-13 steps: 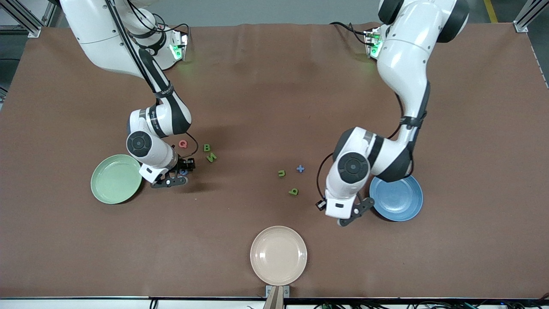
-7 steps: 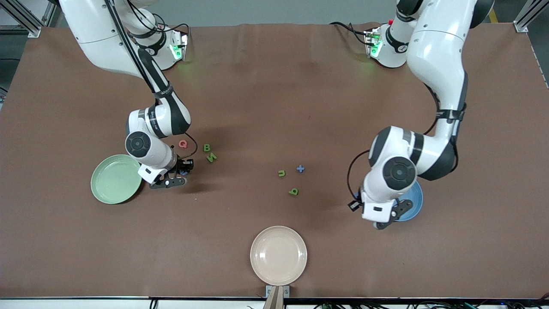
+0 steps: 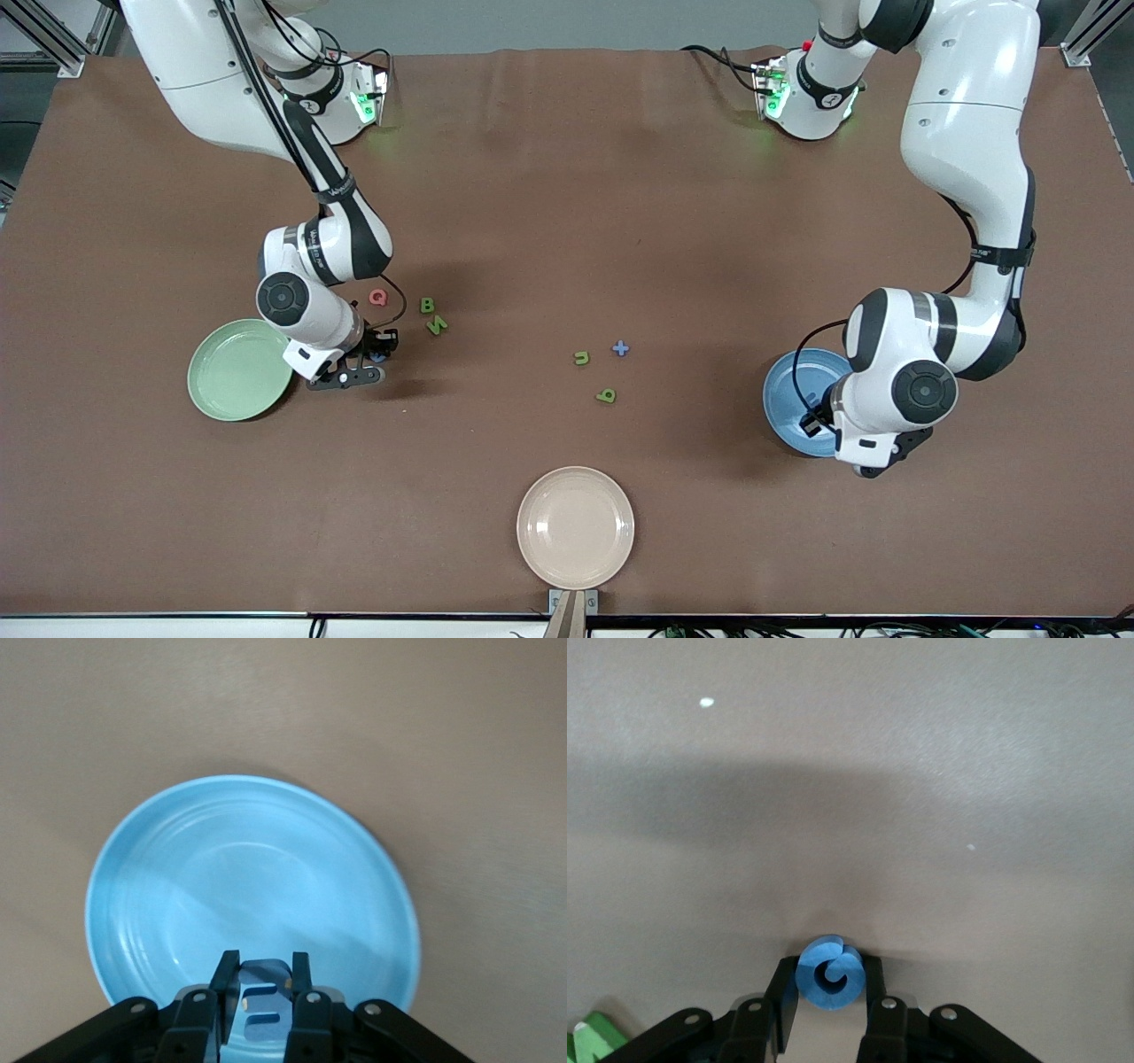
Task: Sort upper and lower case letters into plates
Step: 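Open the left gripper over the blue plate while the right gripper carries G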
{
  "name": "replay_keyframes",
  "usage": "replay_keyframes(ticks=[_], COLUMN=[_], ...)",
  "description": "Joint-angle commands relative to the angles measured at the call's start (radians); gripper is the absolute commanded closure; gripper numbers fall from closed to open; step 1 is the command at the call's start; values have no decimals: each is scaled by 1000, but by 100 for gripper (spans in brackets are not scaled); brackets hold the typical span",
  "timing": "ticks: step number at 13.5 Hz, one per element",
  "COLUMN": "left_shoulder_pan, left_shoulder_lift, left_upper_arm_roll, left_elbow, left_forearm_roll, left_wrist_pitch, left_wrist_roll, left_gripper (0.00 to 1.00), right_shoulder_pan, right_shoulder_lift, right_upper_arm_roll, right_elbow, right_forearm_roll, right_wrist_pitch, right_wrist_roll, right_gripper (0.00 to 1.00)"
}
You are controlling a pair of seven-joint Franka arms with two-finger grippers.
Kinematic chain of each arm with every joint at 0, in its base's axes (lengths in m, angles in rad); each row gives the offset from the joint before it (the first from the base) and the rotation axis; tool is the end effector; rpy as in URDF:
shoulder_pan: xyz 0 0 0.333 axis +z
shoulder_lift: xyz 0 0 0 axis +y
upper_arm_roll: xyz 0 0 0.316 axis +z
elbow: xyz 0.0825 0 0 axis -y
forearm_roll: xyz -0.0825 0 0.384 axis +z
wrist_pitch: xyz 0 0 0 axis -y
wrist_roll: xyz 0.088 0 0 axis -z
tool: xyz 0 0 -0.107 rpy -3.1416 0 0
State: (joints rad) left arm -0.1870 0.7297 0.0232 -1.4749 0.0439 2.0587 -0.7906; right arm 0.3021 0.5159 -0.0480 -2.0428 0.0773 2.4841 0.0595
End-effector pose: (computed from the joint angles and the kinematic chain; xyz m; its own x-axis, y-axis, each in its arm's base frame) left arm 0.6926 -0.1147 0.2341 0.8217 0.5661 -0.0665 0.5541 -0.8207 -0.1394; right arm 0.5690 0.1475 0.1791 0.9878 0.1368 -0.0749 0.1361 -0.9906 -0.0145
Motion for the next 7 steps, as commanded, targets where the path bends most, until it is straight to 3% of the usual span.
replay_keyframes(ticks=[1,2,3,5,7], left_shoulder_pan=[26,47,50,34,20], left_shoulder_lift=[-18,-16,-18,-18,-26], left_upper_arm_roll=[-3,-3,-5,-3,-19], left_elbow=[-48,-47,-47,-42,-22], left_forearm_roll=[17,18,18,14,4], left_wrist_pitch=[18,18,20,20,20], left_wrist_roll=[-16,-16,-22,-45,-93], left_gripper=[40,15,0,0,0], right_shoulder_pan=[-84,-119,-153,-233,-320], right_shoulder_lift=[-40,-65,-79,-100,-100], right_upper_arm_roll=[14,14,14,14,14], right_elbow=[22,36,58,113,128], right_forearm_roll=[-14,-14,-14,-14,-14], right_wrist_pitch=[-60,-107,-167,-293,-309], right_wrist_roll=[-113,-165,-208,-315,-459], right_gripper=[89,90,90,90,90])
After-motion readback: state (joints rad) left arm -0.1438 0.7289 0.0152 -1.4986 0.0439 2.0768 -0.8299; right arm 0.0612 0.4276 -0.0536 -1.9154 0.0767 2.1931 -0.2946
